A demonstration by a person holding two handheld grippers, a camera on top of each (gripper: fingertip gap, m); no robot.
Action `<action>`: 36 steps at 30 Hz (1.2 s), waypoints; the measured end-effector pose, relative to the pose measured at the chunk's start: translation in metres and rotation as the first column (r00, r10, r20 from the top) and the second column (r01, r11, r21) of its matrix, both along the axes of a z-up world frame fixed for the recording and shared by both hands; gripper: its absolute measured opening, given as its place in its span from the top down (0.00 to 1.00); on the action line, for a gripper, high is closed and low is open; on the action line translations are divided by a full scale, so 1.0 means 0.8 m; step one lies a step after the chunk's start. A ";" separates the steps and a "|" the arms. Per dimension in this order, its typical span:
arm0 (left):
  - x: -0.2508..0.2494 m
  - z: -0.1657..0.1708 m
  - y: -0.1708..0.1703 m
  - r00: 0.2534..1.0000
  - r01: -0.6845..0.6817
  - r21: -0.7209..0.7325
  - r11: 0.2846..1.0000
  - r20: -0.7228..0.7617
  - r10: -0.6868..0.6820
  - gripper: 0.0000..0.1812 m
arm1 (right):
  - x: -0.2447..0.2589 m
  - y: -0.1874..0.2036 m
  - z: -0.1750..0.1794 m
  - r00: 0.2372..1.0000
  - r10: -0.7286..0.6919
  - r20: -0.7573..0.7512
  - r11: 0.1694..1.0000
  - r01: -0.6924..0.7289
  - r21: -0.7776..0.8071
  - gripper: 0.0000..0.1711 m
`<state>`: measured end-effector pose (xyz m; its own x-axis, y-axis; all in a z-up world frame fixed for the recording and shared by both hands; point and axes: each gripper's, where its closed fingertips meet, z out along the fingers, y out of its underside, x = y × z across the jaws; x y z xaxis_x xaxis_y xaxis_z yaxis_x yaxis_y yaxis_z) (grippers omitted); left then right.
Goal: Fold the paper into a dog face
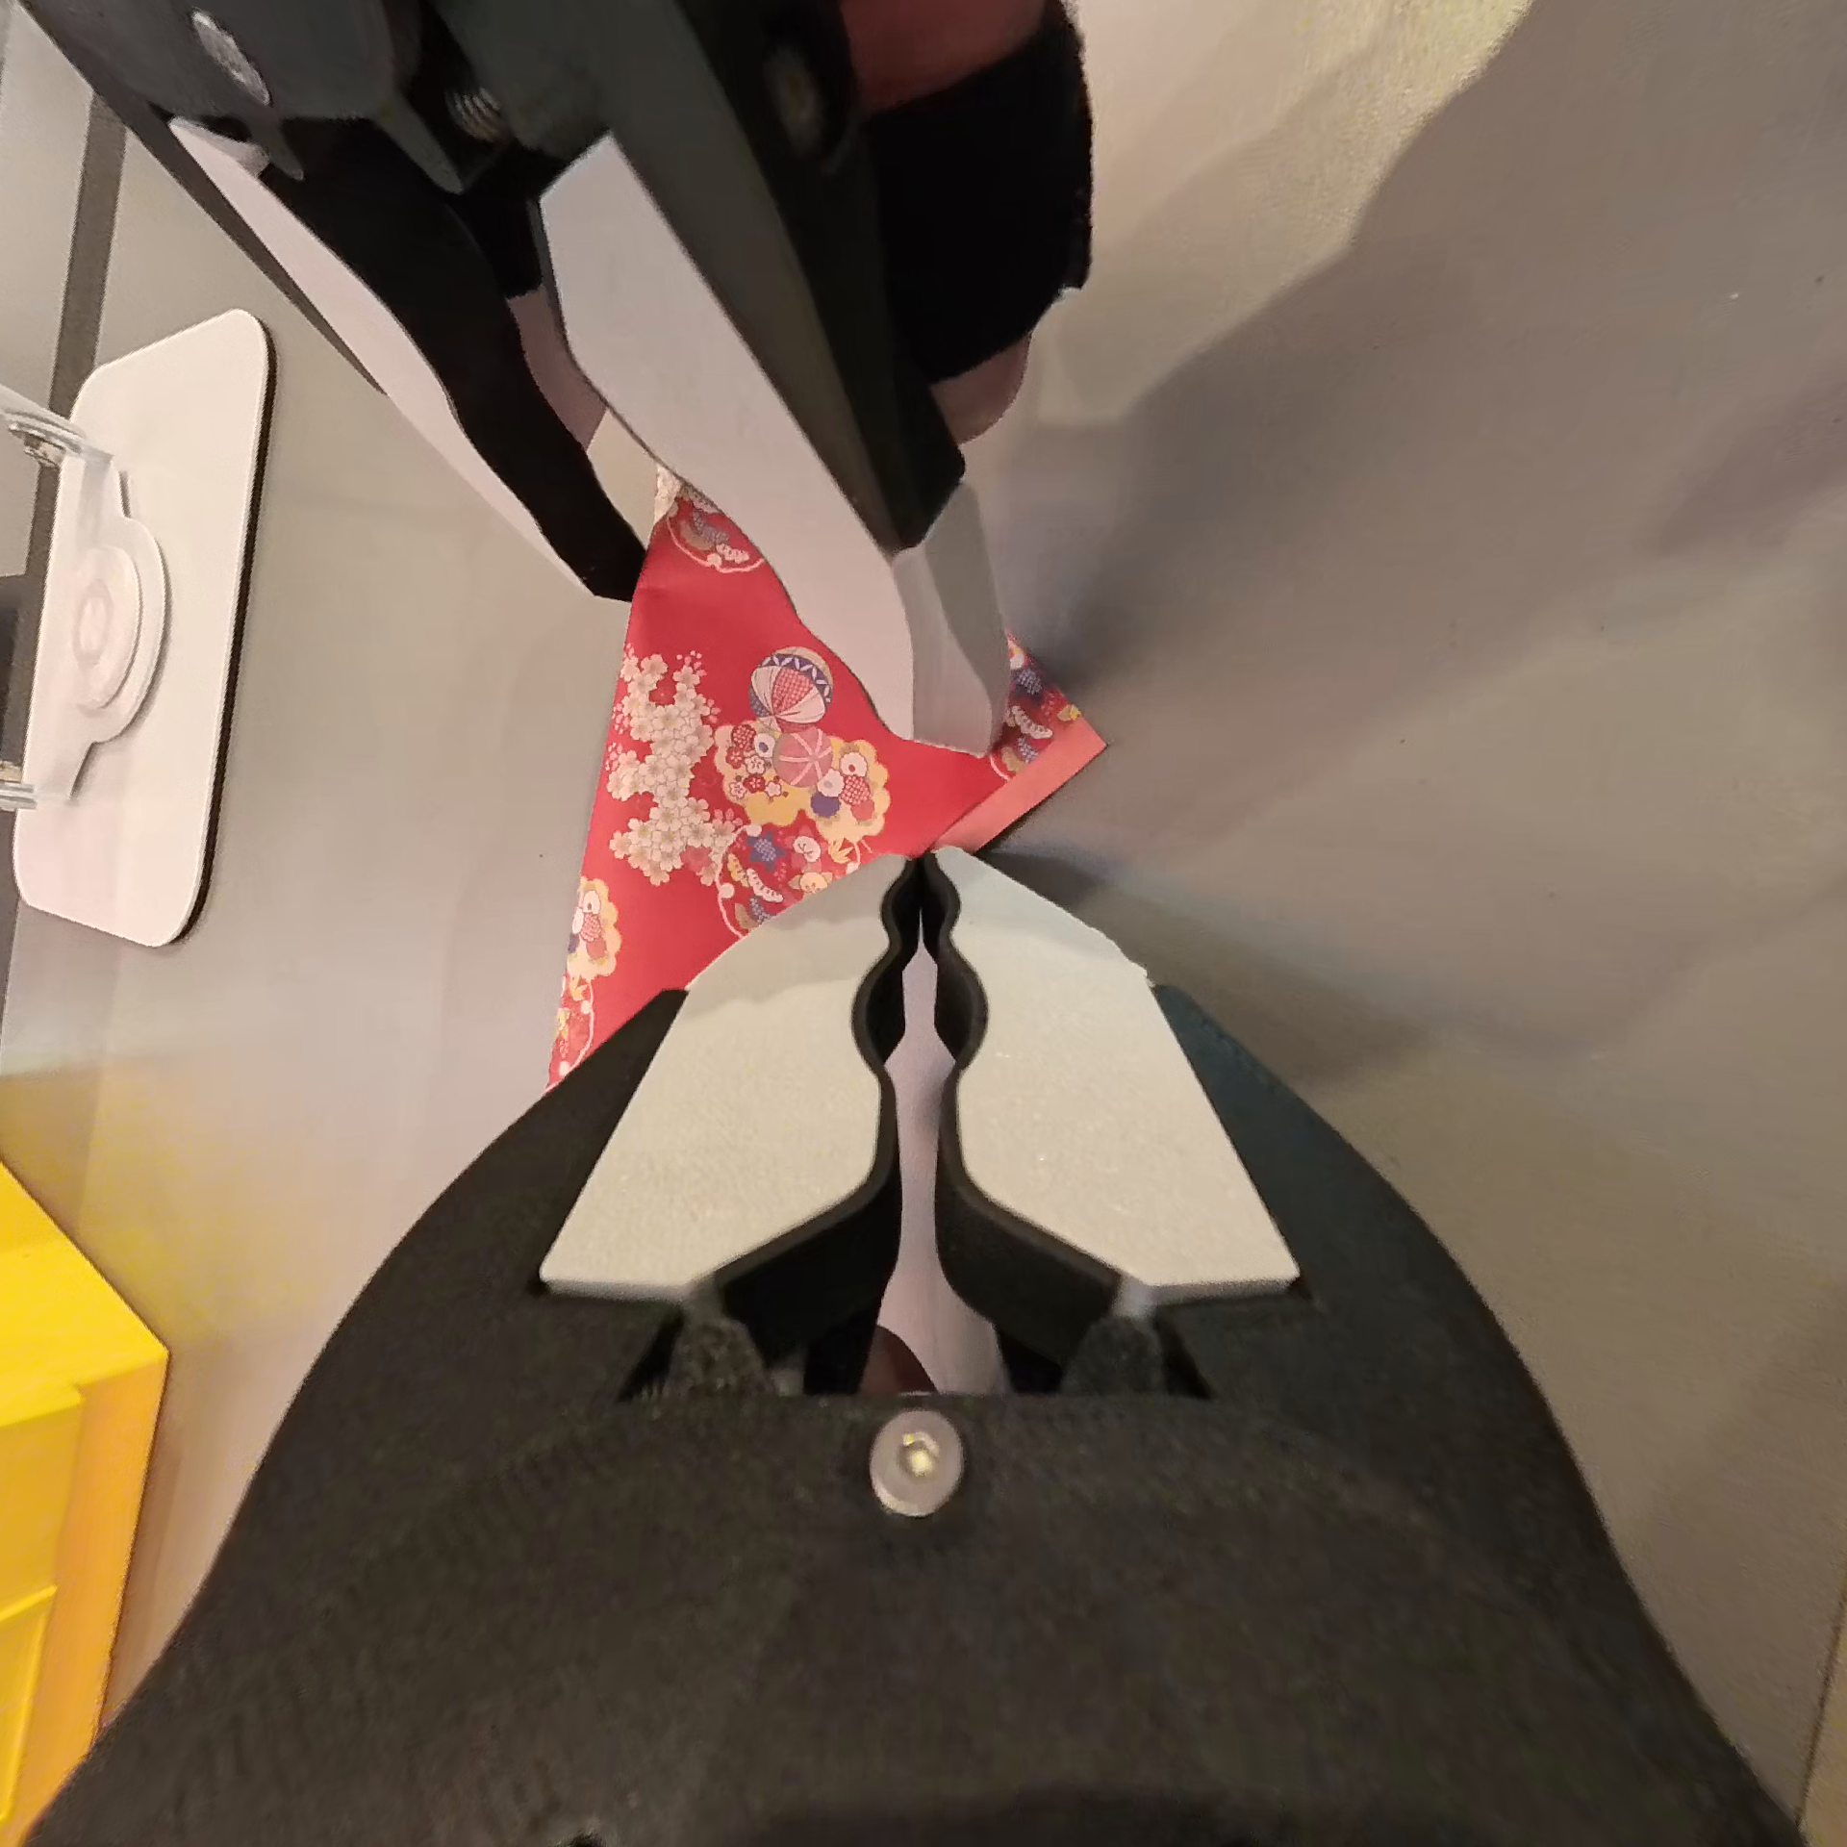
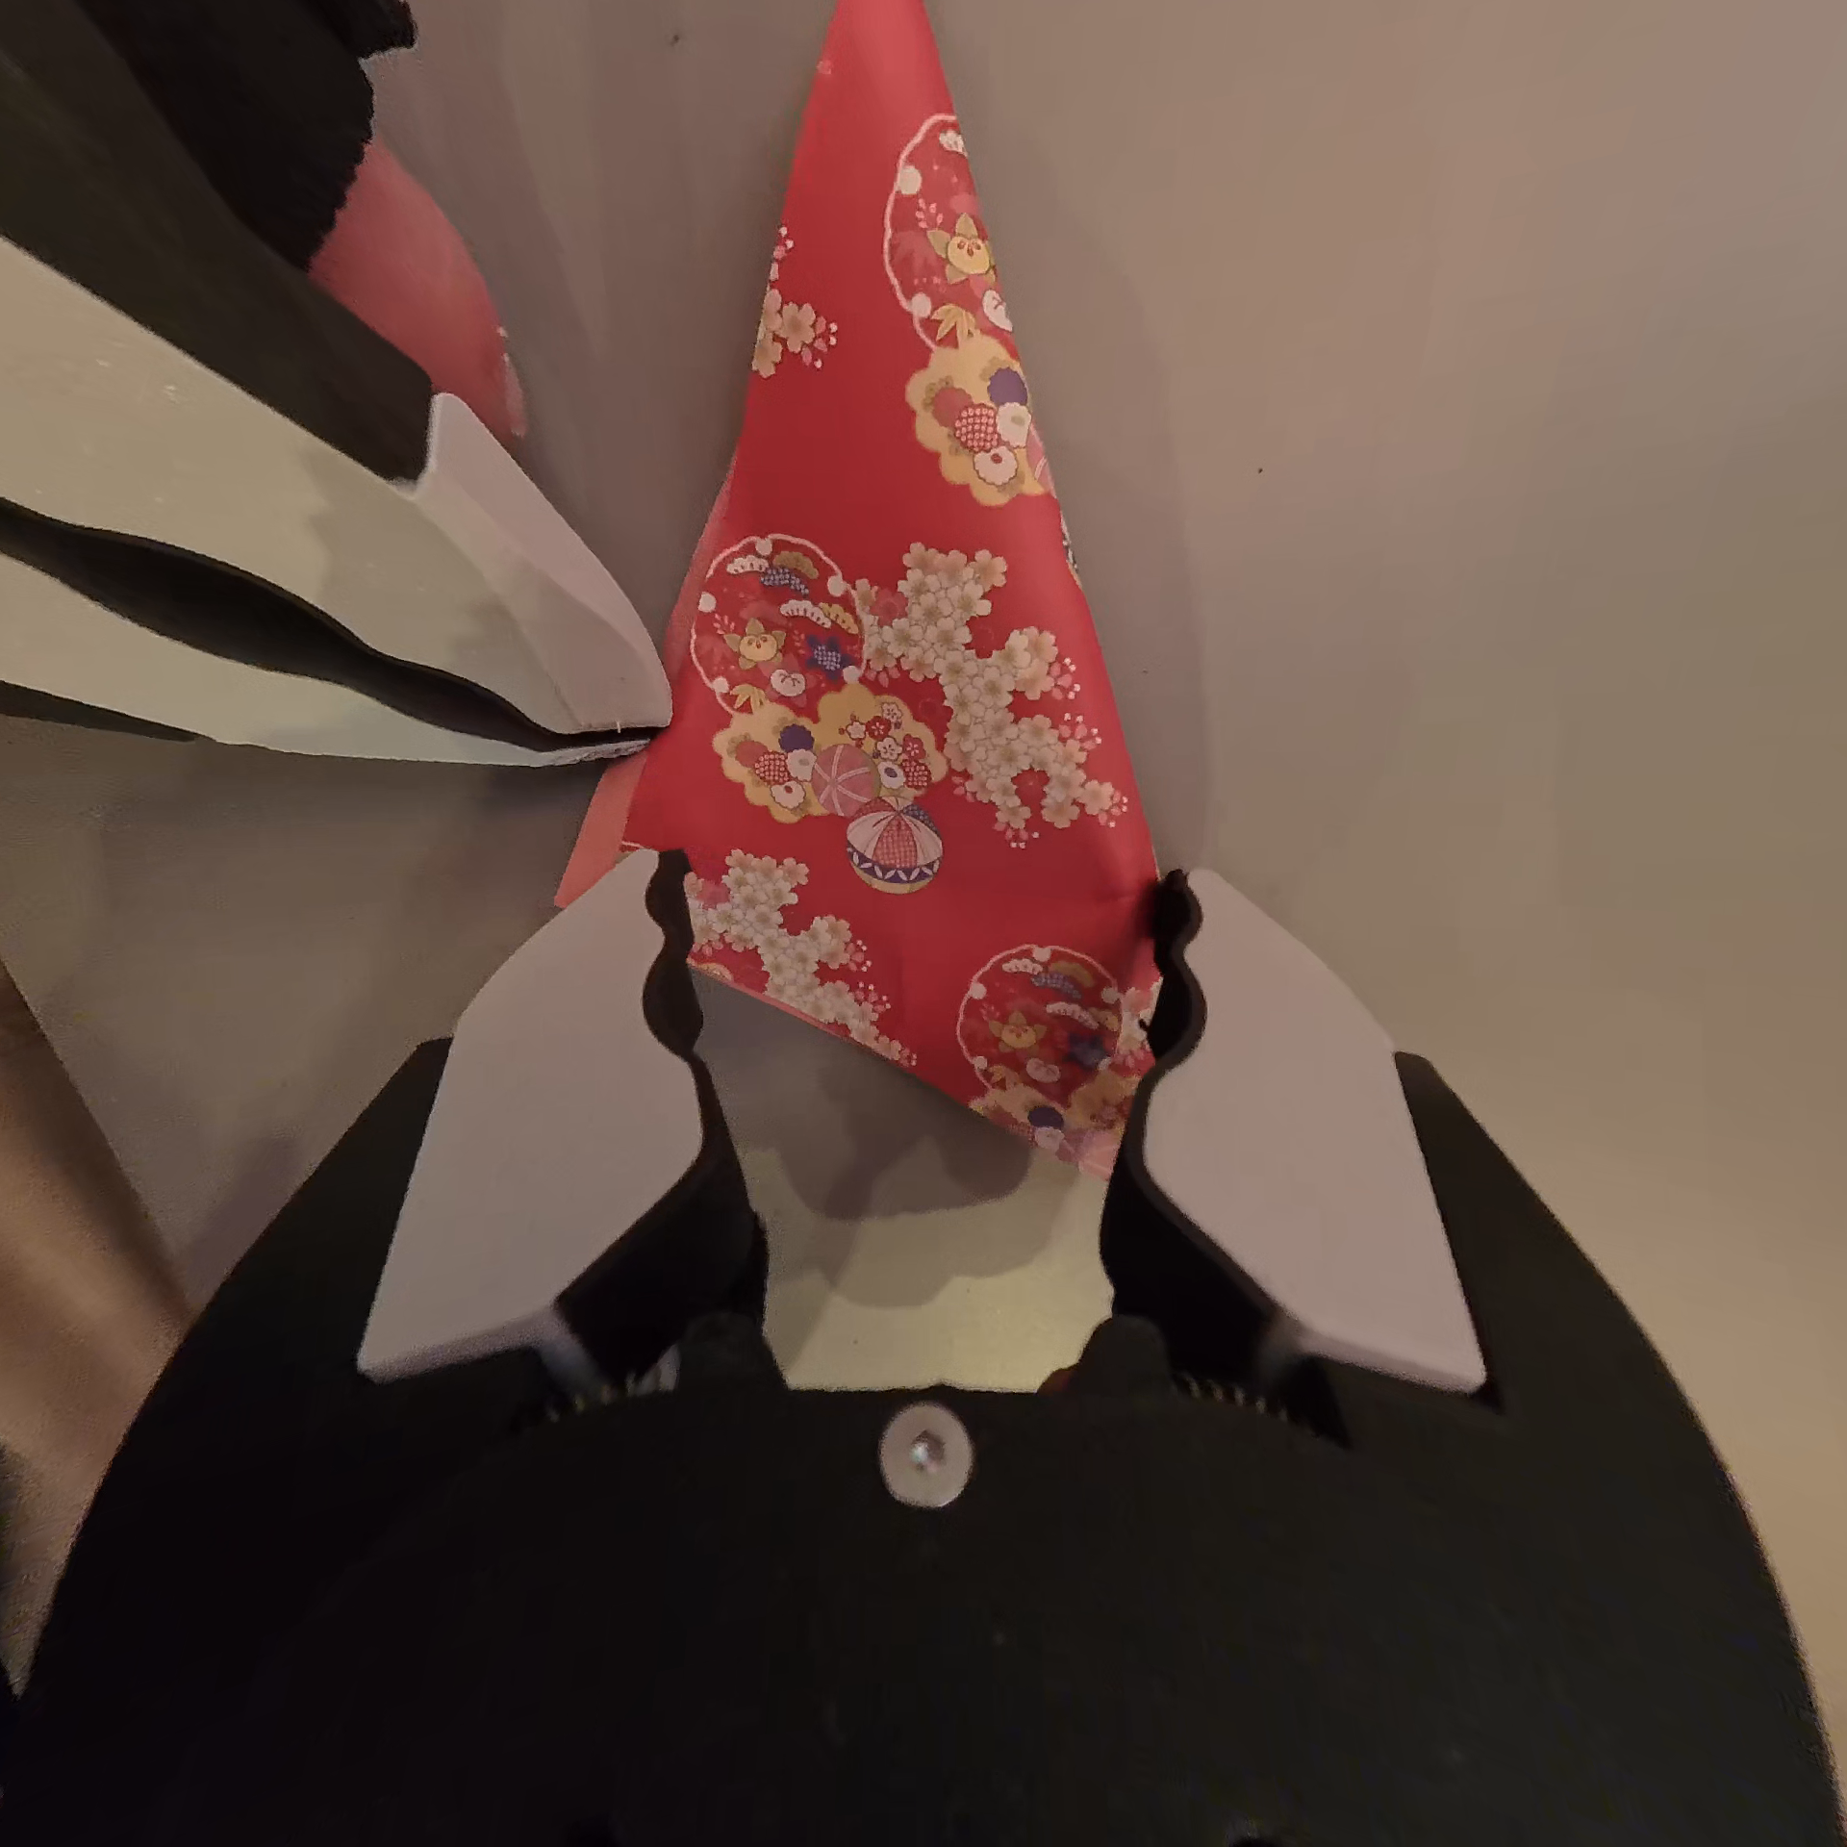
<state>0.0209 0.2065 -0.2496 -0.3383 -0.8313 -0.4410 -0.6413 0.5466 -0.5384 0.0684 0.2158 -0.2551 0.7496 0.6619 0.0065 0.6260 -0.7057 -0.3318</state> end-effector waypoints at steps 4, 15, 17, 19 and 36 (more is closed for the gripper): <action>-0.002 0.000 -0.005 1.000 0.019 -0.014 1.000 -0.012 -0.019 1.00 | 0.000 0.000 0.000 1.000 0.001 -0.002 1.000 -0.001 0.002 0.48; 0.000 0.000 -0.008 0.999 0.029 -0.017 0.999 -0.016 -0.030 1.00 | -0.006 -0.005 -0.001 1.000 0.018 0.020 0.999 -0.018 -0.027 0.44; 0.000 0.000 -0.008 1.000 0.028 -0.017 0.999 -0.013 -0.028 1.00 | -0.006 -0.005 -0.001 1.000 0.017 0.019 1.000 -0.017 -0.026 0.45; 0.000 0.000 -0.009 1.000 0.025 -0.020 0.999 -0.011 -0.026 1.00 | -0.007 -0.005 -0.001 1.000 0.015 0.015 1.000 -0.015 -0.023 0.43; 0.001 0.000 -0.009 1.000 0.023 -0.039 0.999 -0.001 -0.023 1.00 | -0.014 0.001 -0.002 1.000 0.013 -0.012 1.000 -0.013 0.011 0.42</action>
<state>0.0218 0.1994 -0.2500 -0.3584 -0.8397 -0.4079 -0.6297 0.5400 -0.5584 0.0572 0.2170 -0.2565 0.7409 0.6716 0.0050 0.6311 -0.6937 -0.3471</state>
